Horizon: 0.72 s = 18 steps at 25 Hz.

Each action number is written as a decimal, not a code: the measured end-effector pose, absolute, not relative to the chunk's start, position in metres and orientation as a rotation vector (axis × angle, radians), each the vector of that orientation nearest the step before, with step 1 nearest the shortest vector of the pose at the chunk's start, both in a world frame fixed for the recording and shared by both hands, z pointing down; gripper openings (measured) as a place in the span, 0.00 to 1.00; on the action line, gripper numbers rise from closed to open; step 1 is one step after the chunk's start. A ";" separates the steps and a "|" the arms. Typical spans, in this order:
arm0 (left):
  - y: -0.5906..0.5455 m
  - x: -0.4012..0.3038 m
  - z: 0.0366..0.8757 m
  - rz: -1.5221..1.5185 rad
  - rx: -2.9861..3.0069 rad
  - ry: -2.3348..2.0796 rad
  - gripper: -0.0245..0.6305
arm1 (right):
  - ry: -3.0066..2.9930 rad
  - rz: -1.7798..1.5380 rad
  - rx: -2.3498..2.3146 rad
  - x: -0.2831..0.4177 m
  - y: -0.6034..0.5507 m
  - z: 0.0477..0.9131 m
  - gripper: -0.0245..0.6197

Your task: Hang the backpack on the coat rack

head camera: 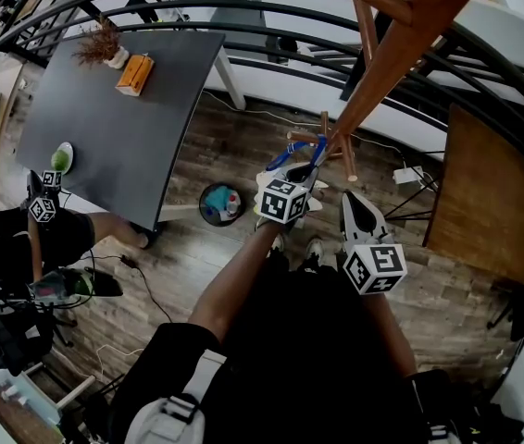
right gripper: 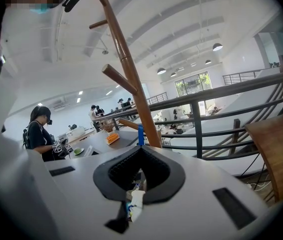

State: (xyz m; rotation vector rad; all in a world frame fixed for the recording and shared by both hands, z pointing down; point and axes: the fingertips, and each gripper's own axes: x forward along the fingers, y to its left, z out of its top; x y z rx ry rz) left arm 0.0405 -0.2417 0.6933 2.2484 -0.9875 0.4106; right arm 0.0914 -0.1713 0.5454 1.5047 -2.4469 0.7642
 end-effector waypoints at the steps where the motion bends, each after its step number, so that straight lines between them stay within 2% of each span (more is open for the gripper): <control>1: -0.242 0.040 0.693 0.416 2.247 -0.992 0.06 | -2.447 0.765 1.505 0.091 -0.171 0.545 0.05; 13: -0.242 0.033 0.687 0.397 2.245 -1.020 0.13 | -2.454 0.751 1.505 0.091 -0.165 0.545 0.06; 18: -0.244 0.030 0.680 0.388 2.253 -1.037 0.13 | -2.460 0.744 1.499 0.090 -0.164 0.543 0.06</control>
